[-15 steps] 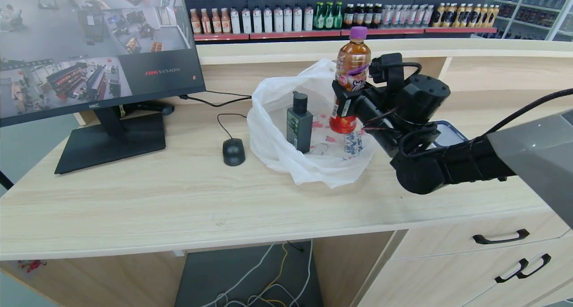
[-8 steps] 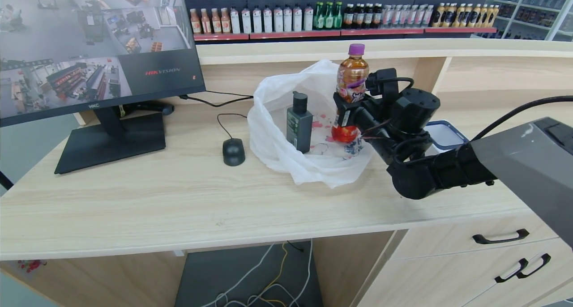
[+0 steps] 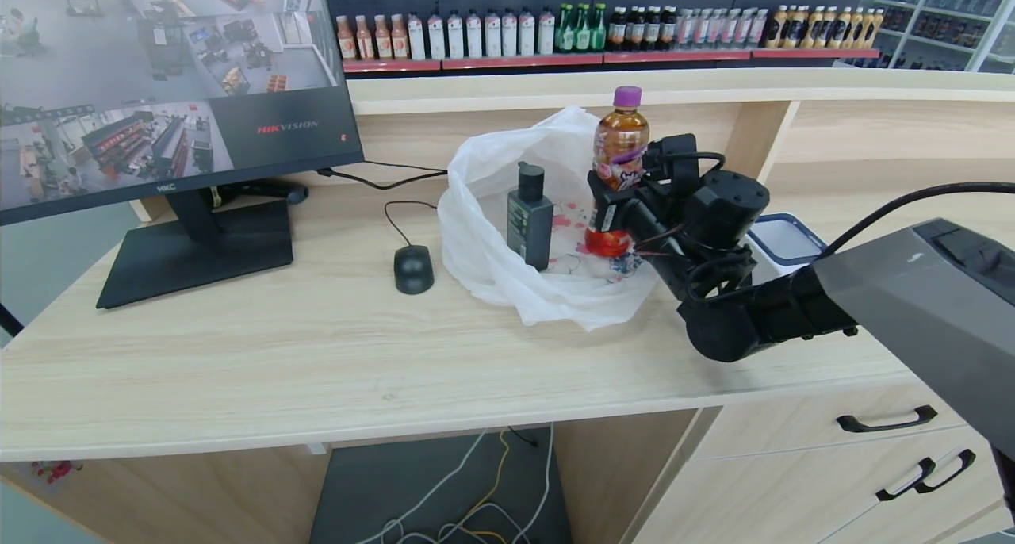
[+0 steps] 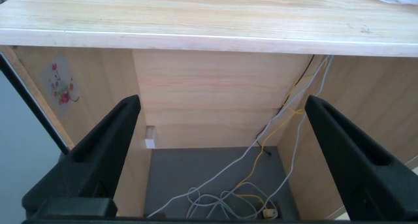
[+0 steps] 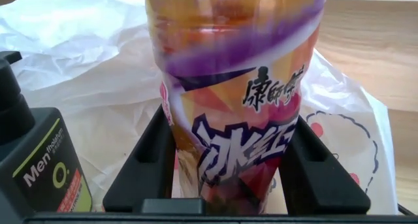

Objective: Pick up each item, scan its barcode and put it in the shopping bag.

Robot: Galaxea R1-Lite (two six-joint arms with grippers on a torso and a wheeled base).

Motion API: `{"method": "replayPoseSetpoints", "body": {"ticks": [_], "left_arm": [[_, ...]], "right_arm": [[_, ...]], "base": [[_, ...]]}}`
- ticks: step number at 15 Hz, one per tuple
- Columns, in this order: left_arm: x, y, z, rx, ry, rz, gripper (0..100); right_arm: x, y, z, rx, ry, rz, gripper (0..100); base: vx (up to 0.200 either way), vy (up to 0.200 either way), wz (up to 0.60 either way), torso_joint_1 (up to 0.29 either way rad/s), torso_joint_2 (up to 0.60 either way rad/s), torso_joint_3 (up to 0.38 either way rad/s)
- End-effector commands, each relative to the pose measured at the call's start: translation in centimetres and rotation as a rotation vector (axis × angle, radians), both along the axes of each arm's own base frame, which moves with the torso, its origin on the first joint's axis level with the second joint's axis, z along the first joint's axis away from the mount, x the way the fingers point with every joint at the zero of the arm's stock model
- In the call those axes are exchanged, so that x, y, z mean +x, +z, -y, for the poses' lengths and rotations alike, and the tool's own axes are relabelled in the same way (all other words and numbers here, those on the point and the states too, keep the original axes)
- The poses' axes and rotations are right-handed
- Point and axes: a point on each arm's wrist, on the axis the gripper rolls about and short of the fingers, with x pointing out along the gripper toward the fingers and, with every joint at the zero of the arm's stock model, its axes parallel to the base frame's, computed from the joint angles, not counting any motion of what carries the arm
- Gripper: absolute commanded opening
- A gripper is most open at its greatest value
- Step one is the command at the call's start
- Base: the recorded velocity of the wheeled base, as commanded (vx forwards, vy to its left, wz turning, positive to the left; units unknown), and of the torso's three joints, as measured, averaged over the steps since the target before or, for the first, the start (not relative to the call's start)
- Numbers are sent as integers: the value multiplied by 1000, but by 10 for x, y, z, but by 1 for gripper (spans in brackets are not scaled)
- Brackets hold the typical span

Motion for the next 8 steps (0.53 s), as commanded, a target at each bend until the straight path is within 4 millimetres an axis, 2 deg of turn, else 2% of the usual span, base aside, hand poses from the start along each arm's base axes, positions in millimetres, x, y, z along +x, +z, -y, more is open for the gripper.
{"method": "replayPoseSetpoints", "body": {"ticks": [1, 8], "left_arm": [[0, 0, 0, 0, 1, 0, 100], [0, 0, 0, 0, 0, 0, 100]], "right_arm": [[3, -9, -2, -5, 2, -10, 0], [3, -10, -3, -1, 0, 8, 0]], "base": [[0, 0, 0, 0, 0, 0], [0, 0, 0, 0, 0, 0]]}}
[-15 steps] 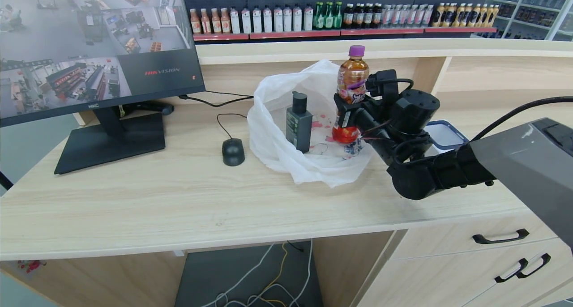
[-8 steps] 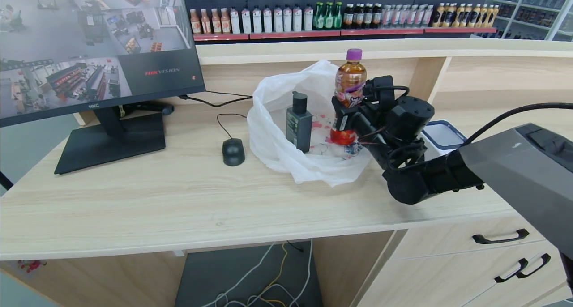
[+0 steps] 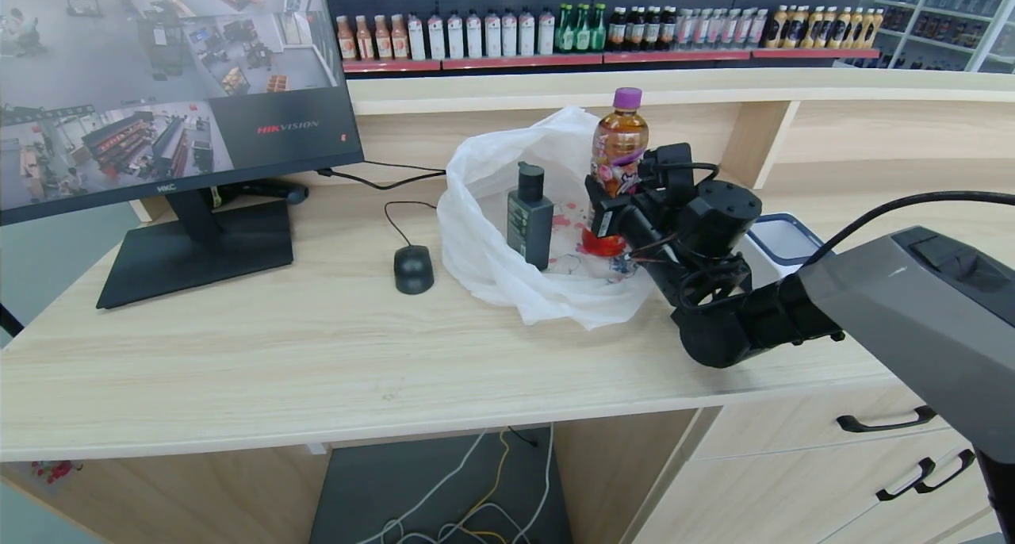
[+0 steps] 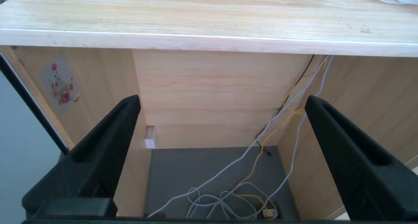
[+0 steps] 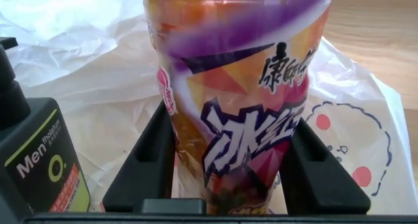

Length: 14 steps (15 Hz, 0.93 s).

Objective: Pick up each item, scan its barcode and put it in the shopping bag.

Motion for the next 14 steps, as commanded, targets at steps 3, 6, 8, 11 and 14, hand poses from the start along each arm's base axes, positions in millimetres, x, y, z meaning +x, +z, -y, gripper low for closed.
{"method": "replayPoseSetpoints", "body": {"ticks": [3, 6, 8, 11, 14], "left_arm": [[0, 0, 0, 0, 0, 0, 100], [0, 0, 0, 0, 2, 0, 100], [0, 0, 0, 0, 0, 0, 100], [0, 0, 0, 0, 0, 0, 100], [0, 0, 0, 0, 0, 0, 100]], "right_arm": [[0, 1, 3, -15, -11, 5, 100], [0, 4, 4, -26, -16, 18, 100], [-3, 10, 4, -22, -16, 30, 100], [-20, 33, 0, -11, 2, 68, 100], [-53, 59, 7, -3, 21, 84, 100]], "base": [[0, 0, 0, 0, 0, 0], [0, 0, 0, 0, 0, 0], [0, 0, 0, 0, 0, 0], [0, 0, 0, 0, 0, 0], [0, 0, 0, 0, 0, 0]]}}
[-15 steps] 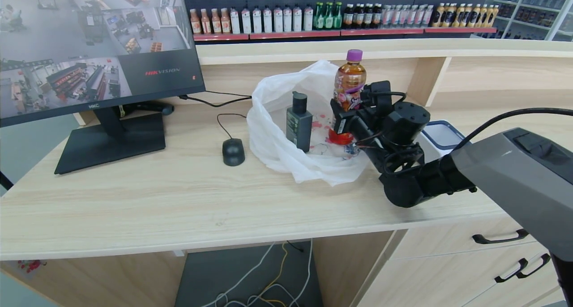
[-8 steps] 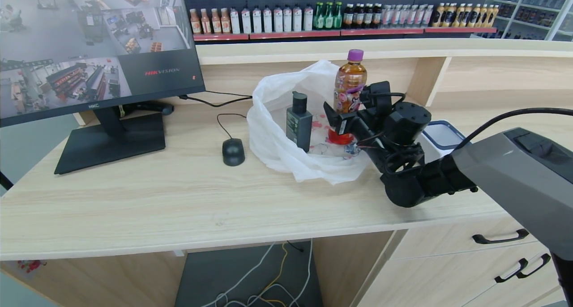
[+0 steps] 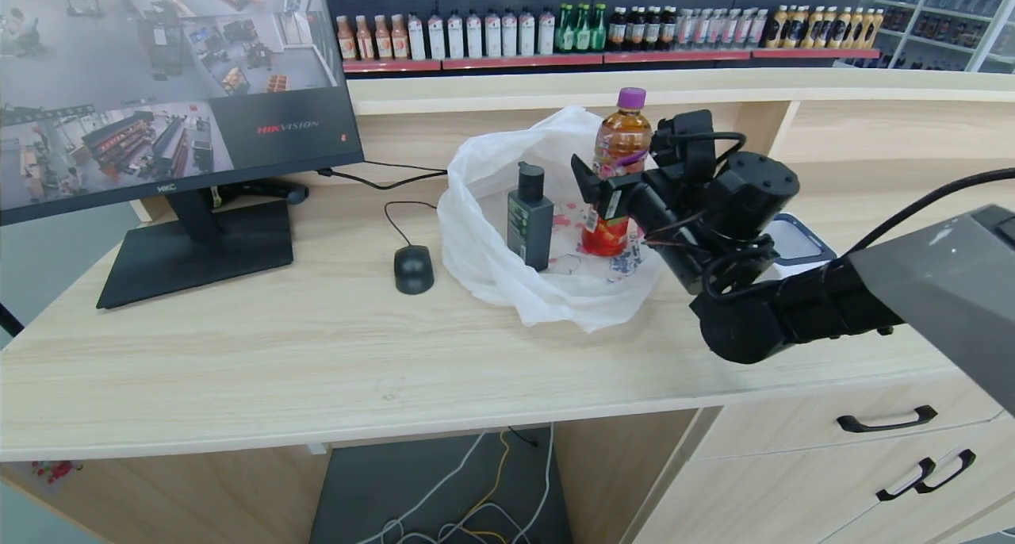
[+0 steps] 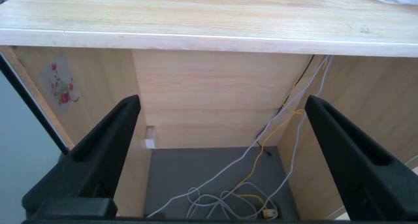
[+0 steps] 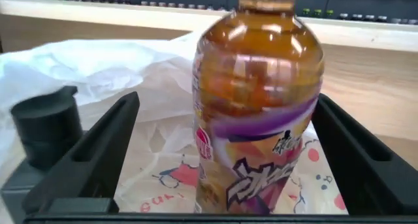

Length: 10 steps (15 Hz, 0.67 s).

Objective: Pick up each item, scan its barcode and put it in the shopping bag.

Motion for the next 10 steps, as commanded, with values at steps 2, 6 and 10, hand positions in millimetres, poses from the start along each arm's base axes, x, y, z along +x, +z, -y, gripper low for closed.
{"method": "replayPoseSetpoints", "body": {"ticks": [2, 6, 10], "left_arm": [[0, 0, 0, 0, 0, 0, 100], [0, 0, 0, 0, 0, 0, 100], [0, 0, 0, 0, 0, 0, 100]], "right_arm": [[-49, 35, 20, 19, 10, 18, 100], [-123, 39, 56, 27, 3, -50, 100], [-223, 10, 106, 97, -78, -164, 100]], "base": [[0, 0, 0, 0, 0, 0], [0, 0, 0, 0, 0, 0], [0, 0, 0, 0, 0, 0]]}}
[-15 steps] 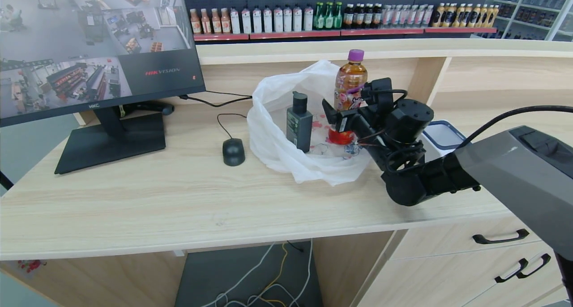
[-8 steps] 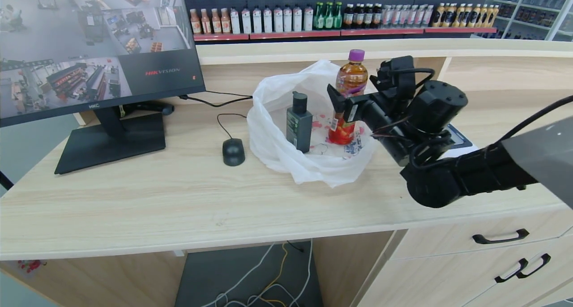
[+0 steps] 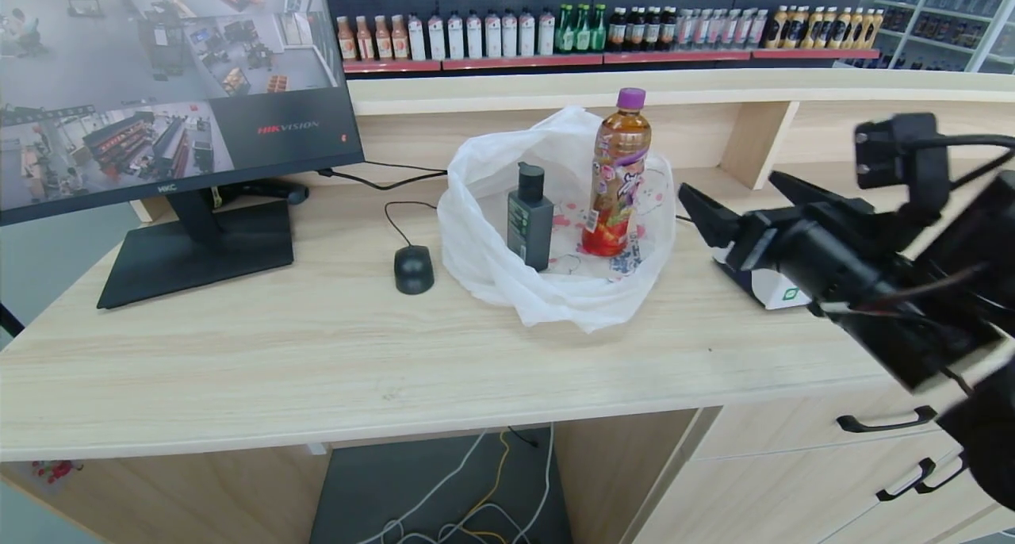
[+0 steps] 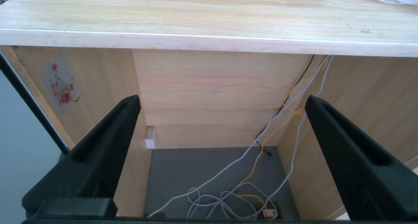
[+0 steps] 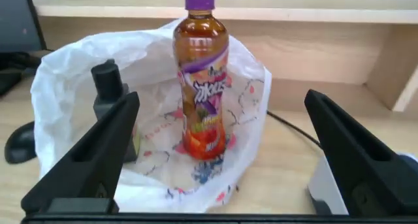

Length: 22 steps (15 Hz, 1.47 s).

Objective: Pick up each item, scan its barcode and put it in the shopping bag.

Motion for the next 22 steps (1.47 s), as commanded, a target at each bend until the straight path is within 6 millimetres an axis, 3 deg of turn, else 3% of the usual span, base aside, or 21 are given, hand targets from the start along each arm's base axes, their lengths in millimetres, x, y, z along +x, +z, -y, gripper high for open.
{"method": "replayPoseSetpoints", "body": {"ticks": [1, 4, 9, 11, 15, 18, 22], "left_arm": [[0, 0, 0, 0, 0, 1, 100], [0, 0, 0, 0, 0, 1, 100], [0, 0, 0, 2, 0, 1, 100], [0, 0, 0, 0, 0, 1, 100], [0, 0, 0, -1, 1, 1, 100], [0, 0, 0, 0, 0, 1, 100], [0, 0, 0, 0, 0, 1, 100]], "right_arm": [[-93, -18, 45, 45, -33, -27, 100], [-139, -56, 66, 10, -23, -97, 100], [-178, -71, 84, 1, 0, -170, 100], [-208, -87, 96, -40, 69, -225, 100], [-244, -122, 117, -121, 130, -255, 100], [-257, -139, 123, -195, 167, -252, 100], [-249, -137, 117, -146, -56, -396, 100]], "base": [[0, 0, 0, 0, 0, 0], [0, 0, 0, 0, 0, 0], [0, 0, 0, 0, 0, 0], [0, 0, 0, 0, 0, 0], [0, 0, 0, 0, 0, 0], [0, 0, 0, 0, 0, 0], [0, 0, 0, 0, 0, 0]]}}
